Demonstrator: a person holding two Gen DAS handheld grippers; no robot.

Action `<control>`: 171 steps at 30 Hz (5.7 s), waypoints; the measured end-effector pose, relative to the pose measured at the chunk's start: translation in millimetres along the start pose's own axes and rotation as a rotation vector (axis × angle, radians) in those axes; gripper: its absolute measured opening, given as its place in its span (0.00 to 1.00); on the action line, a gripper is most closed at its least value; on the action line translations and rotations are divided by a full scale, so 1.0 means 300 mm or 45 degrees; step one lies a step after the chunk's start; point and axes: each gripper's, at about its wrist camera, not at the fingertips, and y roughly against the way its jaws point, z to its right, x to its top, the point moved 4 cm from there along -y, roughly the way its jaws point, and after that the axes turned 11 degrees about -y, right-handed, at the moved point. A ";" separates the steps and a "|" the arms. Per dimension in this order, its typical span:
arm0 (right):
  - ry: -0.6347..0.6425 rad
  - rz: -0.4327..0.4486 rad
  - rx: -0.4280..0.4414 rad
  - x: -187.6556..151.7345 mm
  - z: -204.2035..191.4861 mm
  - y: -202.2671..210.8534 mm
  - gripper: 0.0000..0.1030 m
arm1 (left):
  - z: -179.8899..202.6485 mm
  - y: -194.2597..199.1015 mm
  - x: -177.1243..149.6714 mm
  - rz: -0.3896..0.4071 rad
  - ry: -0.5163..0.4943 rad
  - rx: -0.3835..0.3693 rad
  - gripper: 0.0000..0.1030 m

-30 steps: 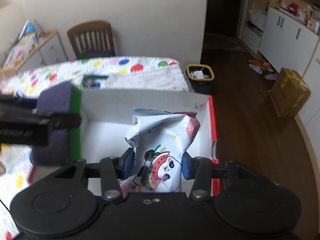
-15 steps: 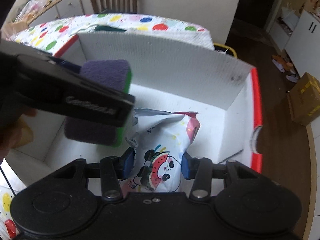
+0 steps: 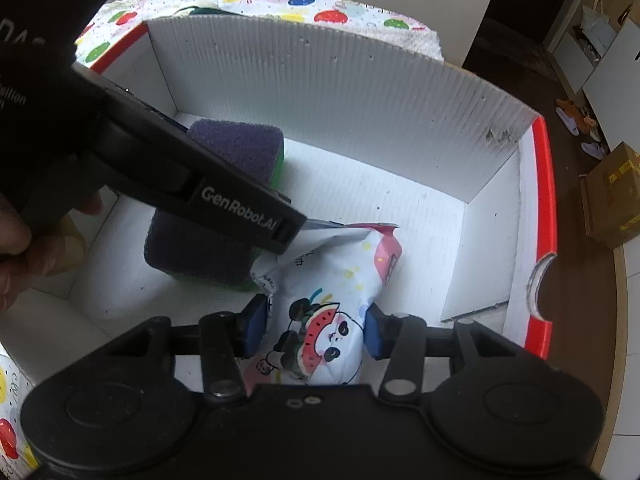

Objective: Organize soft objects
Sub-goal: 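Carry the purple sponge and panda bag into the red box and release both, then grasp the Christmas tote with the left tool while the right tool grasps the white towel, then lift the tote and towel into the red box and release both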

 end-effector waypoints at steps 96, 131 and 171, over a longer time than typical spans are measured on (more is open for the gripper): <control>0.067 0.017 0.078 0.763 -0.001 -0.187 1.00 | -0.771 0.034 0.098 0.056 0.244 0.120 1.00; 0.027 -0.076 0.003 0.786 -0.023 -0.355 0.06 | -0.790 -0.002 0.092 0.002 0.265 0.176 0.19; -0.076 0.495 0.184 0.393 0.126 0.635 0.05 | -0.349 0.866 0.065 0.468 0.076 0.121 0.11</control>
